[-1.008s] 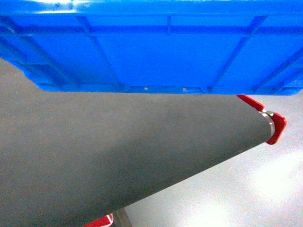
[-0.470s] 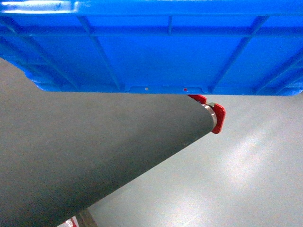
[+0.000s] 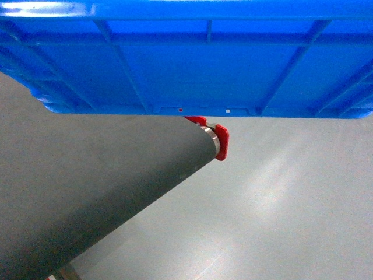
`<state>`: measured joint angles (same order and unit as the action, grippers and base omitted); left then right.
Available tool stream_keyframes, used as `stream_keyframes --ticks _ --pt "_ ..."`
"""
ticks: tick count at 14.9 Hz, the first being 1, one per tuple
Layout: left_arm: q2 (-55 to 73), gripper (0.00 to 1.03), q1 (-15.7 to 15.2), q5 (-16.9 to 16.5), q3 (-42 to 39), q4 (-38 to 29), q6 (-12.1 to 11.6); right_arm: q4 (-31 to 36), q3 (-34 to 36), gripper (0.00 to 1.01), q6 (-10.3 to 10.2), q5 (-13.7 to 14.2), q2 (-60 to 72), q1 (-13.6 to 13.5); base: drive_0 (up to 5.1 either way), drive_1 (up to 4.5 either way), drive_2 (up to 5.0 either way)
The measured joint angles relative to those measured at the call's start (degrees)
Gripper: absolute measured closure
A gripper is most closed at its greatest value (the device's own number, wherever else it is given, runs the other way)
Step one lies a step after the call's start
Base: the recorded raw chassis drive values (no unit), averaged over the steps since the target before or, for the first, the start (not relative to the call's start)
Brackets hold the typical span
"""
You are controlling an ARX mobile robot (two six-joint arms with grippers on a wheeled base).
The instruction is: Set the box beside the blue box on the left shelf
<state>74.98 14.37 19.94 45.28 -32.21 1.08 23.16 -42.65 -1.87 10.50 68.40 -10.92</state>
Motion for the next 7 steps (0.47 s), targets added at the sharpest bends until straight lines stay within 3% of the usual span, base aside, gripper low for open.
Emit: stream_keyframes --ticks 7 --pt "0.00 0.85 0.00 0.00 0.00 0.02 0.00 0.00 0.00 0.92 0.00 0.02 0.00 -0.02 -1.6 -1.63 -1.6"
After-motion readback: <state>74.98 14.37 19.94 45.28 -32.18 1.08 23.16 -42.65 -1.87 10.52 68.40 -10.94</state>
